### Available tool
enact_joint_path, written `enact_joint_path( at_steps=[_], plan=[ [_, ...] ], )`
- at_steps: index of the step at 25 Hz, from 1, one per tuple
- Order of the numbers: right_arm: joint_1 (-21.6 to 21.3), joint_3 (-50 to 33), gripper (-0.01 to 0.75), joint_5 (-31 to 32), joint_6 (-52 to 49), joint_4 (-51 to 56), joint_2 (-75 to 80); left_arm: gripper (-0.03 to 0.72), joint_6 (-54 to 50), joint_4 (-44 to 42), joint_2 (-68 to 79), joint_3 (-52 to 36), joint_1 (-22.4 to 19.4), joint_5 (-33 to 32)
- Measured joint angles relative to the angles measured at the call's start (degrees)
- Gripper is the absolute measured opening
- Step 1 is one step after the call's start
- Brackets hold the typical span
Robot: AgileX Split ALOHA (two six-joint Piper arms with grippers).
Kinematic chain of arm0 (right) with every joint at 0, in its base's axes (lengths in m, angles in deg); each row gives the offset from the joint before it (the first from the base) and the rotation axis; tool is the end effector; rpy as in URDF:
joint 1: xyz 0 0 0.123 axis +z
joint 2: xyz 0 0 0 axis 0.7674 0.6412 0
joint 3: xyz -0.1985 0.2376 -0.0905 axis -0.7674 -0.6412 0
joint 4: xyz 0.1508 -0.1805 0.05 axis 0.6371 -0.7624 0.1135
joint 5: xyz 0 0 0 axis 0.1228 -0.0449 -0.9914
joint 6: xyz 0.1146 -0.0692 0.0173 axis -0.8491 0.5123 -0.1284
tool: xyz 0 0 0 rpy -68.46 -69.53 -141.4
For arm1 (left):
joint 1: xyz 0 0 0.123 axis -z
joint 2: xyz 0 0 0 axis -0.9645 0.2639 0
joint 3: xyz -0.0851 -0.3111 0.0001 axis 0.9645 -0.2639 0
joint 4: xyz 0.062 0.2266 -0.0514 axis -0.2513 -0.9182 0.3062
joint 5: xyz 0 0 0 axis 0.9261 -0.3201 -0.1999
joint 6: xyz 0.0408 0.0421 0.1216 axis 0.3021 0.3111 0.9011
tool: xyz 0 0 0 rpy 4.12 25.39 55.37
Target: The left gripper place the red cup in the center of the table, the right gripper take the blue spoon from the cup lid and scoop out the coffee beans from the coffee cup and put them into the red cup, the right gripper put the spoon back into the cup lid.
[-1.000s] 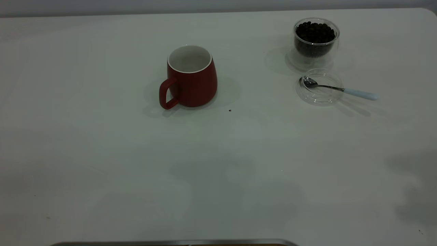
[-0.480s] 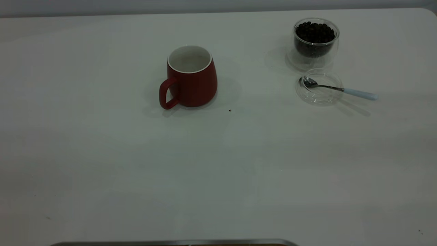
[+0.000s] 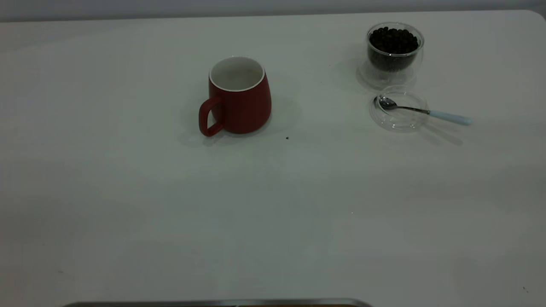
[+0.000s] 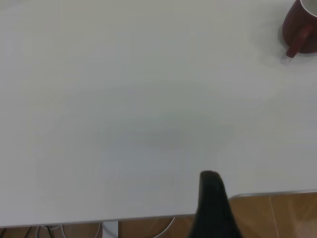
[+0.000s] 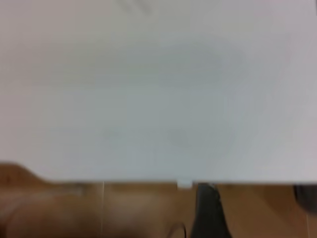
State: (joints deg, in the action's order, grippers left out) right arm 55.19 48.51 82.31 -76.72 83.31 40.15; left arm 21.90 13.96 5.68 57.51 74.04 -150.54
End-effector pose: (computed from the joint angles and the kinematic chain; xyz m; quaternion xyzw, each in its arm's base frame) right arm 0.0202 -0.0044 0.2361 -0.0079 0.9349 0.0039 0.3547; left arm -0.0202 -0.0042 0.2375 0.0195 0.8720 -0.0002 0.4892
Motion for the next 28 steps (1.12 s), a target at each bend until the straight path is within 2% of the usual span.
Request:
enact_joint_path(
  at_steps=[7, 28],
  plan=[
    [0.0, 0.0, 0.572, 1.1, 0.0, 0.1, -17.4, 0.587, 0.0, 0.0, 0.0, 0.0, 0.0, 0.0],
    [0.0, 0.0, 0.571, 1.4, 0.0, 0.1, -17.9, 0.587, 0.0, 0.0, 0.0, 0.0, 0.0, 0.0]
  ],
)
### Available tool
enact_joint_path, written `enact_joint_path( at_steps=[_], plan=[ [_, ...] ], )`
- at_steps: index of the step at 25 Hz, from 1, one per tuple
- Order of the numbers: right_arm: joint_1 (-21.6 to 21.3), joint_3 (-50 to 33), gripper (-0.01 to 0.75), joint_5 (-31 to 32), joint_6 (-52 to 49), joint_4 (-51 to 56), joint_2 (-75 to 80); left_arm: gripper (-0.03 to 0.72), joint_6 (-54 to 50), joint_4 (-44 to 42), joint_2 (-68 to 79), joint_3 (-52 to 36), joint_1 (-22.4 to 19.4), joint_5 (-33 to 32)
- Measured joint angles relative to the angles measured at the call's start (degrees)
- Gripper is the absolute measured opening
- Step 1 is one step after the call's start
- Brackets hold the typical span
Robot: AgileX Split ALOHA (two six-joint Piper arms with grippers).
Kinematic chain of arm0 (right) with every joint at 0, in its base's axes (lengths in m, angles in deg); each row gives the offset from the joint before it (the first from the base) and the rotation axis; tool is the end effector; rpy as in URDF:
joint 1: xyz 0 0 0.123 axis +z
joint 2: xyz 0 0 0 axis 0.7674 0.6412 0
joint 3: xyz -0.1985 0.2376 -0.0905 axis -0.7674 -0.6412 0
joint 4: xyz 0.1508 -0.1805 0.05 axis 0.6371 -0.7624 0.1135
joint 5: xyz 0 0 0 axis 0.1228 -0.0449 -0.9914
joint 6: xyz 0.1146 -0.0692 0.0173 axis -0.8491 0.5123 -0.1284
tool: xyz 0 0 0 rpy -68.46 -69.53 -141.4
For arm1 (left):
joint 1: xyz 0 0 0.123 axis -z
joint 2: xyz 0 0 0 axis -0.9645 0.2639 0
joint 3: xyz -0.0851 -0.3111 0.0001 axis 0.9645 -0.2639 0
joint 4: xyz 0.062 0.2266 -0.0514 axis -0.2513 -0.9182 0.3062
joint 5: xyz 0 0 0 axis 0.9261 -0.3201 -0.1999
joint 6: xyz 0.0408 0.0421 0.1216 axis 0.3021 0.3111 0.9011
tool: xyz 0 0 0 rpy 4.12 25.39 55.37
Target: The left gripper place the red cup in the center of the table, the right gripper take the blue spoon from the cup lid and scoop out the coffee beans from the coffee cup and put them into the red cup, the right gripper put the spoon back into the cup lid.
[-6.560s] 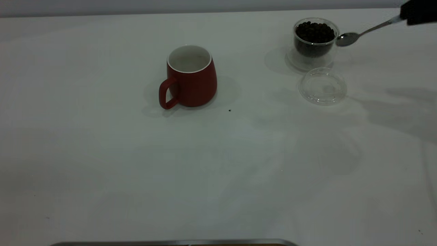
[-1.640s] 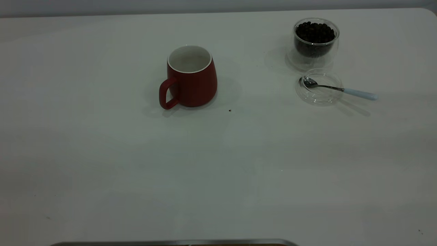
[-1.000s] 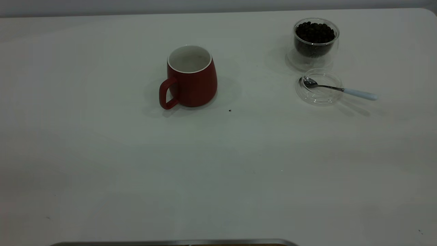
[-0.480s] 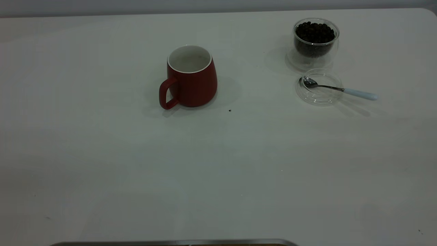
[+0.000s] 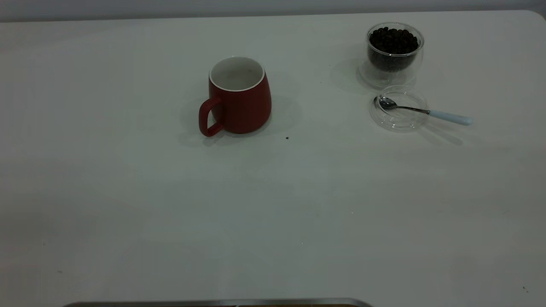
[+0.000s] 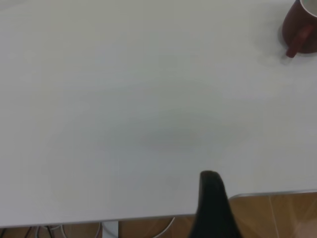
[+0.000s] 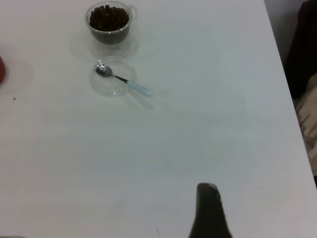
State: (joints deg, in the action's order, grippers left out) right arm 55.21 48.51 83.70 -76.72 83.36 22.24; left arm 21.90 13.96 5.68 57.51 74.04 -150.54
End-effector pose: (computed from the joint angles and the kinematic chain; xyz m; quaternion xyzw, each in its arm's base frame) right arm -0.0171 -0.0077 0.2339 -0.0034 0.8744 0.0152 0.4849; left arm -0.0202 -0.0042 0.2375 0.0195 0.8720 -0.0002 0.4892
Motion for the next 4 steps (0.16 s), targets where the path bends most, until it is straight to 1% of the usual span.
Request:
enact_joint_path(
  at_steps=[4],
  plan=[
    [0.0, 0.0, 0.571, 0.0, 0.0, 0.0, 0.0, 0.587, 0.0, 0.0, 0.0, 0.0, 0.0, 0.0]
  ],
)
